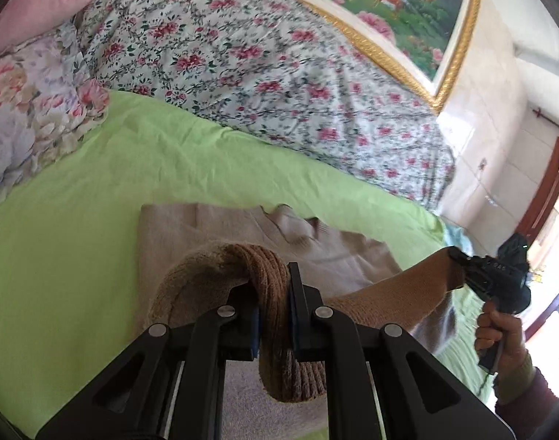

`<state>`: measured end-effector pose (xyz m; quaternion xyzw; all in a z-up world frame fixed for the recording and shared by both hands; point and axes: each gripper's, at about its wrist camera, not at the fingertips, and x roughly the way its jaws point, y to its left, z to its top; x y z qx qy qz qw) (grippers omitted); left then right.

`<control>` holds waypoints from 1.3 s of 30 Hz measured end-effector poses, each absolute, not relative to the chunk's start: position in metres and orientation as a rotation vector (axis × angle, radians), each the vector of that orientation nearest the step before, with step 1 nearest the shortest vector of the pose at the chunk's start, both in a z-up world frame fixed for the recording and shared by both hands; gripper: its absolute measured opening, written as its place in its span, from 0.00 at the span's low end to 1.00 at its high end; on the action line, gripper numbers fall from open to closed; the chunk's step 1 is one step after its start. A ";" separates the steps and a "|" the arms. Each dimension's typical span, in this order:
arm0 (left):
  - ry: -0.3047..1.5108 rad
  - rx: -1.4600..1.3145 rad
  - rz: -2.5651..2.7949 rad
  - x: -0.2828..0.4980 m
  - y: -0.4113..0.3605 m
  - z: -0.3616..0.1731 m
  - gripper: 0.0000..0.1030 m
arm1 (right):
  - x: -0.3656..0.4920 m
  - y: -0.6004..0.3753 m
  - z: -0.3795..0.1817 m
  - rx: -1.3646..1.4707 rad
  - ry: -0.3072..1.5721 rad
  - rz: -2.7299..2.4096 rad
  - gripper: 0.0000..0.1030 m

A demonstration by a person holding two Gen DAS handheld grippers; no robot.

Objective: Fold small clothes
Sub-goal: 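Fold the held hem up toward the collar with both grippers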

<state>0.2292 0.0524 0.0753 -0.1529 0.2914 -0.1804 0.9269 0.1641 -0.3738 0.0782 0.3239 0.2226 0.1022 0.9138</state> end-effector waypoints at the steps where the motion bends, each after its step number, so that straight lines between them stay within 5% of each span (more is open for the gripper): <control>1: 0.605 -0.316 -0.364 0.241 0.052 0.073 0.10 | 0.174 -0.375 0.079 0.659 0.462 0.193 0.07; 25: 0.769 -0.360 -0.256 0.369 0.064 -0.003 0.11 | 0.290 -0.393 0.015 0.568 0.660 0.002 0.07; 28: 0.786 -0.354 -0.258 0.369 0.063 -0.003 0.16 | 0.292 -0.393 0.015 0.562 0.676 -0.004 0.07; 33: 0.807 -0.367 -0.320 0.338 0.065 0.006 0.53 | 0.274 -0.392 0.028 0.586 0.666 0.025 0.12; 39: 0.806 -0.283 -0.541 0.271 0.023 0.020 0.53 | 0.224 -0.352 0.057 0.469 0.618 0.187 0.22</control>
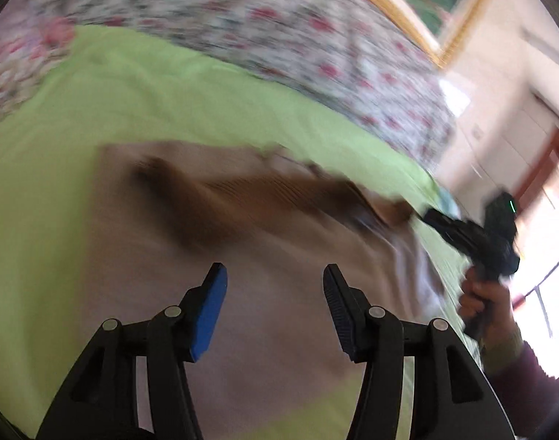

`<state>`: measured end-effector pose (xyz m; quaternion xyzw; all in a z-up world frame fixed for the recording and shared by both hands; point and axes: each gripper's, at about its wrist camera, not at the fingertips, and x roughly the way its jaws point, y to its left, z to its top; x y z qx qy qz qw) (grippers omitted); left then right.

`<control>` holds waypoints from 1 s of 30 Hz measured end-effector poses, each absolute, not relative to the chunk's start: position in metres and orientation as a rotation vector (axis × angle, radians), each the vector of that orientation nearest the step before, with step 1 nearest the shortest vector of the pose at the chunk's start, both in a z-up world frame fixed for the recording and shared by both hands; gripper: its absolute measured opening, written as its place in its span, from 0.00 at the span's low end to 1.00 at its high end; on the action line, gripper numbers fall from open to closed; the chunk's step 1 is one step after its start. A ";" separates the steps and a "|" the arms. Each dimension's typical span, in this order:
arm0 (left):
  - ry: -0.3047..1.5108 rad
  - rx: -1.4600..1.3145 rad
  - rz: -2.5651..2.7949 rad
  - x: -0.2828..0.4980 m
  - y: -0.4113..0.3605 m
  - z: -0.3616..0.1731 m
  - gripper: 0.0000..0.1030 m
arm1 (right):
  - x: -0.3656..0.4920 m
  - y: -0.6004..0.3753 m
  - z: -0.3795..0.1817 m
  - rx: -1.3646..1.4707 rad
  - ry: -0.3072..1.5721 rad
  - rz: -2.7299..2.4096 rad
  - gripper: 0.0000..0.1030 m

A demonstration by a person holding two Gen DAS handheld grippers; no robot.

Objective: Fold small clothes
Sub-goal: 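Fold the held hem up toward the collar with both grippers, then lay the hem on the collar and open both grippers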

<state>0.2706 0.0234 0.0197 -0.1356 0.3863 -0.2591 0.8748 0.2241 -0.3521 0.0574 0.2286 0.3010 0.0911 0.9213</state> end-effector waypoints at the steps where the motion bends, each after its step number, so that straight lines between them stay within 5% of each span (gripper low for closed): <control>1: 0.815 -0.254 -0.574 0.267 0.010 0.020 0.53 | 0.219 -0.335 0.058 0.419 0.641 0.244 0.22; 8: 0.956 -0.002 -0.622 0.301 -0.060 -0.007 0.50 | 0.248 -0.241 0.024 0.118 0.991 0.479 0.22; 9: 0.972 -0.004 -0.607 0.312 -0.057 -0.011 0.38 | 0.253 -0.241 0.021 0.120 1.004 0.463 0.22; 12: 0.970 -0.049 -0.592 0.338 -0.043 -0.011 0.23 | 0.288 -0.258 0.018 0.149 1.005 0.404 0.19; 17: 0.944 -0.131 -0.410 0.389 -0.005 -0.002 0.21 | 0.345 -0.293 0.014 0.173 0.982 0.245 0.19; 19: 0.934 -0.191 -0.339 0.402 0.018 -0.003 0.28 | 0.358 -0.319 0.013 0.207 0.952 0.098 0.20; 20: 0.923 -0.203 -0.277 0.406 0.030 -0.004 0.23 | 0.360 -0.333 0.013 0.269 0.931 0.070 0.21; 23: 0.900 -0.338 -0.251 0.401 0.065 -0.009 0.22 | 0.347 -0.377 0.012 0.497 0.855 0.022 0.19; 30: 0.851 -0.429 -0.183 0.359 0.084 -0.005 0.25 | 0.283 -0.373 0.036 0.492 0.745 0.038 0.23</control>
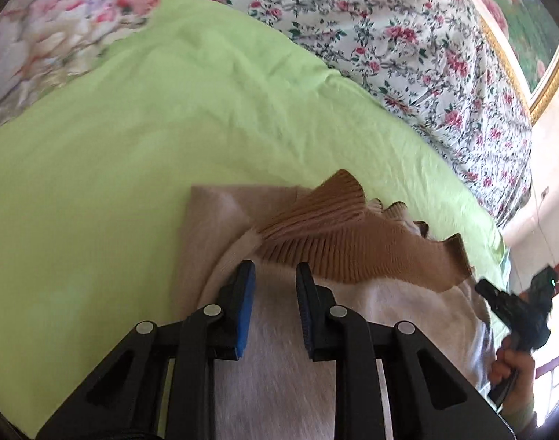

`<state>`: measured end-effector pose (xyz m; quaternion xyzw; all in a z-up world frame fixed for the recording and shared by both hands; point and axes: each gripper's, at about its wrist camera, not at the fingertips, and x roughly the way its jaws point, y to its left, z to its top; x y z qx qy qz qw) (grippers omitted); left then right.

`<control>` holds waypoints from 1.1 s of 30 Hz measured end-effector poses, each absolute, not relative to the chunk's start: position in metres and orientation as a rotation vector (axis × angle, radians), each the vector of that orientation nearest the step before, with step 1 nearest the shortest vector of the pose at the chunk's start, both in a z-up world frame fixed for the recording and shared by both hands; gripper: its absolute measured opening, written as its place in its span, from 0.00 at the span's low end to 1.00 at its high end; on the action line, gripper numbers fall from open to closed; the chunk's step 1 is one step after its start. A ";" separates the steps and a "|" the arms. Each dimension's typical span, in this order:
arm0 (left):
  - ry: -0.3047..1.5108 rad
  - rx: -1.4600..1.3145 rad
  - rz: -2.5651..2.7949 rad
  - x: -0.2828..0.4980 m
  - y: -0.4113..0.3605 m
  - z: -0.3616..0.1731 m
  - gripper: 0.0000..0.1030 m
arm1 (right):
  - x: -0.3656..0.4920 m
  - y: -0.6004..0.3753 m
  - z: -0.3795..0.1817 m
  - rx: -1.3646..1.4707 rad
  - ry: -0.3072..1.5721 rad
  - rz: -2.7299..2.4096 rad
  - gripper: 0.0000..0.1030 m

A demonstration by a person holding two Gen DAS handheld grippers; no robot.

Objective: Fold small clothes
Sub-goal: 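Lay the hem on the collar and open both grippers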

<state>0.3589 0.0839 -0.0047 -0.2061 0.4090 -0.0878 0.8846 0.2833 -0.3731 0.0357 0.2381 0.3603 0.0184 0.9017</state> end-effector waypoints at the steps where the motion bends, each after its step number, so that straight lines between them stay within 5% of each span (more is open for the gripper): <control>1: 0.844 -0.430 -0.200 0.346 0.081 -0.001 0.26 | 0.276 -0.367 0.038 0.488 0.742 0.079 0.23; 11: 0.876 -0.224 -0.217 0.348 0.021 0.010 0.42 | 0.301 -0.278 0.034 0.375 0.844 0.323 0.32; 20: 0.879 -0.373 -0.066 0.394 0.085 0.011 0.36 | 0.265 -0.406 0.005 0.612 0.710 -0.132 0.33; 33: 0.810 -0.487 -0.246 0.217 0.066 0.020 0.45 | 0.163 -0.370 0.028 0.687 0.626 -0.011 0.40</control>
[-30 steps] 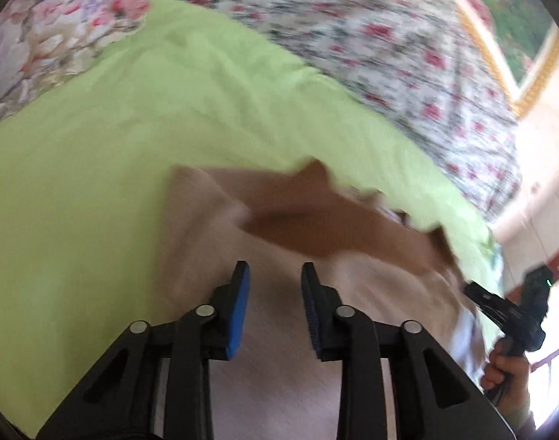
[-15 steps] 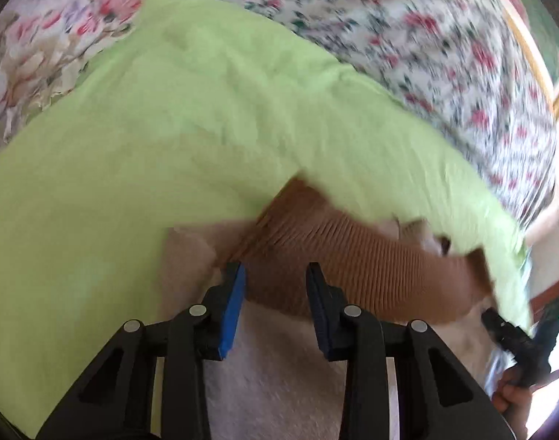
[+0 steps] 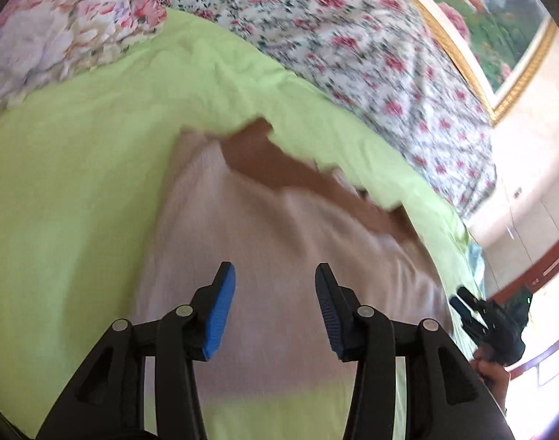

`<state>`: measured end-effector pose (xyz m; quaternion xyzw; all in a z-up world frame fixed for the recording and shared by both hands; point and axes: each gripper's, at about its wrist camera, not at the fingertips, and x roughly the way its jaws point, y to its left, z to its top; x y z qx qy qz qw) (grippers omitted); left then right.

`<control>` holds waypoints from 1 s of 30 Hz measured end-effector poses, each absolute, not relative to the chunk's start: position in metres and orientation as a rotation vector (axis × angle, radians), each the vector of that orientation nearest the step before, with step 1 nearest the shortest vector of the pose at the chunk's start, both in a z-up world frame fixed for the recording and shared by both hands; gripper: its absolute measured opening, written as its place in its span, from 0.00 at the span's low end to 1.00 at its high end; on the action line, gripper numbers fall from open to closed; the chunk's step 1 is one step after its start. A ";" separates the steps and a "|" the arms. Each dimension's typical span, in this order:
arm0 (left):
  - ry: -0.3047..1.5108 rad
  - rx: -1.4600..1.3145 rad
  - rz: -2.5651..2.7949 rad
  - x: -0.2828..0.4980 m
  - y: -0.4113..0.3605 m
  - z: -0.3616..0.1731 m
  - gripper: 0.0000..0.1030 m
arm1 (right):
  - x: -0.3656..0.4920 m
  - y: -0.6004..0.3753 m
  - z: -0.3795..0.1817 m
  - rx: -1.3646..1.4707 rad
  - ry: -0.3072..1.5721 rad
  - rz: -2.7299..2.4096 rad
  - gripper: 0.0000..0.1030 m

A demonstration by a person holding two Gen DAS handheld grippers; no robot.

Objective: Fold small clothes
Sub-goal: 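Lay the hem on the collar and open both grippers, then move both open grippers to one side edge of the folded sweater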

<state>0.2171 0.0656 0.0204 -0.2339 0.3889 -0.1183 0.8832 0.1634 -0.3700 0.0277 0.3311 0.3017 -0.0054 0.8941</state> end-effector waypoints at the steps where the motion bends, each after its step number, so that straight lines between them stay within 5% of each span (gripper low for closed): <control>1: 0.813 -0.493 -0.257 0.199 0.061 0.017 0.45 | 0.153 -0.362 0.026 0.673 0.633 0.007 0.41; 15: 0.897 -0.646 -0.221 0.111 0.055 -0.029 0.48 | 0.072 -0.280 0.013 0.550 0.674 0.073 0.48; 30: 0.847 -0.764 -0.124 0.135 0.067 -0.041 0.58 | 0.037 -0.269 -0.009 0.605 0.722 0.090 0.51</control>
